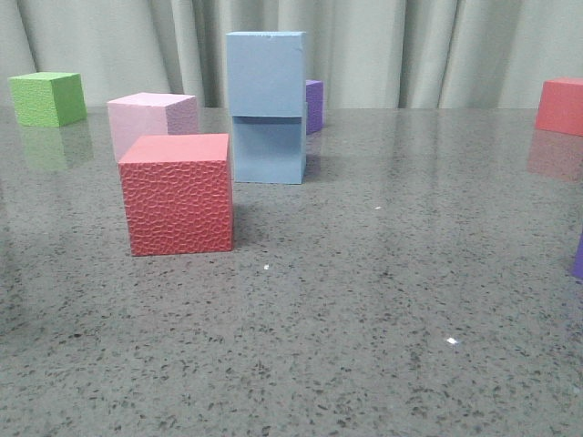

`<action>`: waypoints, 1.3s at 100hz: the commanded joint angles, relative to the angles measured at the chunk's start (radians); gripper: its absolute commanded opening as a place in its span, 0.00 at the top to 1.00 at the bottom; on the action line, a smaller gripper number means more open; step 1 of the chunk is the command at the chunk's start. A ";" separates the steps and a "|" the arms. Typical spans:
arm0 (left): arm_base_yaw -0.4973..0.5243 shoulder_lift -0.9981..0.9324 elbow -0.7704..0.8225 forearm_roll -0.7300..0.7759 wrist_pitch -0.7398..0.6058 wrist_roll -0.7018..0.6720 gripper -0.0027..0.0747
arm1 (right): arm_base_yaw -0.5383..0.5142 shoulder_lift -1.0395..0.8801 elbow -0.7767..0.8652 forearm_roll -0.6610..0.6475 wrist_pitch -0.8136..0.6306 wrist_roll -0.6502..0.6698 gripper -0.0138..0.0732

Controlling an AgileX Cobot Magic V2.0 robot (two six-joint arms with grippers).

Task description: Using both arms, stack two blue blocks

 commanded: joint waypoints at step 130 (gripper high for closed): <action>-0.007 -0.201 0.244 0.017 -0.225 -0.008 0.99 | -0.003 -0.072 0.065 -0.047 -0.270 -0.004 0.92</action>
